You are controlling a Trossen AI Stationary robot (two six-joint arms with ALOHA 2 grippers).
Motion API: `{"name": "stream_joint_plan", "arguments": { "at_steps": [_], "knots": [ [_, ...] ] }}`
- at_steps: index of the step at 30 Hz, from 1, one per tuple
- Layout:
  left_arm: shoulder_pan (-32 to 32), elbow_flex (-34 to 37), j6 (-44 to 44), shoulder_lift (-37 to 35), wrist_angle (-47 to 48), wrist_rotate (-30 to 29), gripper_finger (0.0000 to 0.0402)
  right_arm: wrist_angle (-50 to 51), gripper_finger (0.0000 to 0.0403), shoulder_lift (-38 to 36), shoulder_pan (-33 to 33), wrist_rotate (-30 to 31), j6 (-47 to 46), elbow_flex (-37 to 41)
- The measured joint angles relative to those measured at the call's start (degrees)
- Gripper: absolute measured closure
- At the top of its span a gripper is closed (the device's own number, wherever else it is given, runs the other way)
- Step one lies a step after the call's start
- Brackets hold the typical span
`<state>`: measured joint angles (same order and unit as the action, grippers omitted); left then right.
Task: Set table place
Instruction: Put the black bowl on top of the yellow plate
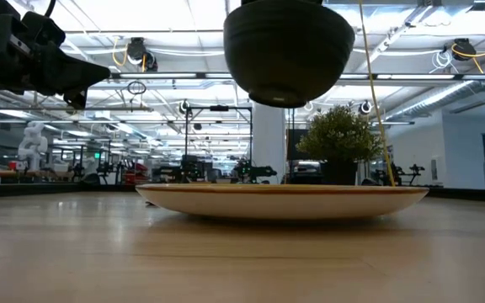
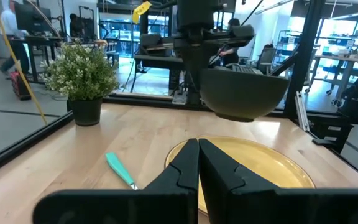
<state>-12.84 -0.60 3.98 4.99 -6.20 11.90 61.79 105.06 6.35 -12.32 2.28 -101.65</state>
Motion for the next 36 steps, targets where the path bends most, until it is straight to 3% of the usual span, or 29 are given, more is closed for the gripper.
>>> {"name": "stream_joint_plan", "arguments": {
  "at_steps": [9,21,36],
  "knots": [
    [0.00,0.00,0.00,0.01,-0.01,0.00,0.0385,-0.50,0.0403,0.09,0.02,0.00,-0.02,0.00],
    [0.00,0.00,-0.67,0.01,-0.02,-0.02,0.0385,-0.87,0.0403,8.82,0.02,-1.74,1.56,0.02],
    [0.01,0.00,-0.73,0.01,0.09,-0.02,0.0385,-3.36,0.0403,9.16,-1.97,-4.98,1.62,0.02]
  ]
}}
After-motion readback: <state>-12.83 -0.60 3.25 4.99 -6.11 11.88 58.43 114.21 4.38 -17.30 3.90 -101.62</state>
